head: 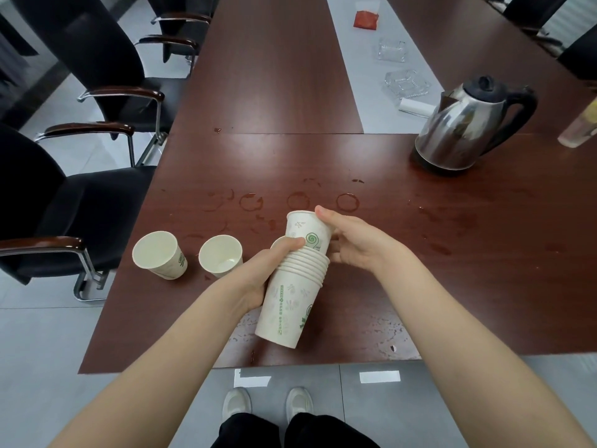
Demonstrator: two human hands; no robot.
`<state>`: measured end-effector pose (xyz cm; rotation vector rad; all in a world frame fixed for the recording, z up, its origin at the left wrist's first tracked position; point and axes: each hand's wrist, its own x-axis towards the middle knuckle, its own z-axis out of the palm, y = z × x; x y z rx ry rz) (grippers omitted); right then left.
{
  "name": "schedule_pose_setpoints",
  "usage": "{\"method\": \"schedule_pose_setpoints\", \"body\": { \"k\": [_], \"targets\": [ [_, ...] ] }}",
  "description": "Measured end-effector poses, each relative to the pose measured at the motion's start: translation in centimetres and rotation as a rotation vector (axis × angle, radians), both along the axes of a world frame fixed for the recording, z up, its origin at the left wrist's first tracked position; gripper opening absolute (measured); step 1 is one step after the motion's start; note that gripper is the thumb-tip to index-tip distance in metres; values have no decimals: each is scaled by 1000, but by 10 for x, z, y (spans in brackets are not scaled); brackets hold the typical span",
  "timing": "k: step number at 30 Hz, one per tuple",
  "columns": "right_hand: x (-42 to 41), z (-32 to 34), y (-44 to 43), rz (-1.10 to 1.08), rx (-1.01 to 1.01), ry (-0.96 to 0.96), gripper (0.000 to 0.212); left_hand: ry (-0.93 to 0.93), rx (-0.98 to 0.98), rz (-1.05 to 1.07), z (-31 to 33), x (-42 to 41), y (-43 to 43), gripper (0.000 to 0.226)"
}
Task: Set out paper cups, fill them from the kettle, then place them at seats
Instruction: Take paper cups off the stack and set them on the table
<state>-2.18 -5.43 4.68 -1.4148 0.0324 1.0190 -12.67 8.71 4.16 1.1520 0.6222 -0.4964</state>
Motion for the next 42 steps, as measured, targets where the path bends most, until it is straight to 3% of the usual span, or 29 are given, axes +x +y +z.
{"method": "schedule_pose_setpoints", "body": {
  "k": [4, 12, 18, 24, 33, 42],
  "targets": [
    [6, 0, -5, -45, 12, -8, 32, 10, -3, 5, -1, -2, 0, 45],
    [30, 6, -26, -213, -6, -158, 10, 51, 60, 87, -4, -1, 8, 38],
    [41, -7, -43, -152, -158, -376, 49, 33, 36, 157, -2, -1, 11, 33],
    [32, -35, -47, -55, -313, -489, 67, 6, 35, 193, 0, -1, 9, 31],
    [21, -52, -50, 31, -421, -641, 73, -2, -14, 224, 7, -6, 10, 33],
    [12, -63, -57, 100, -405, -593, 81, -1, -6, 223, 2, -11, 7, 32]
  ]
}}
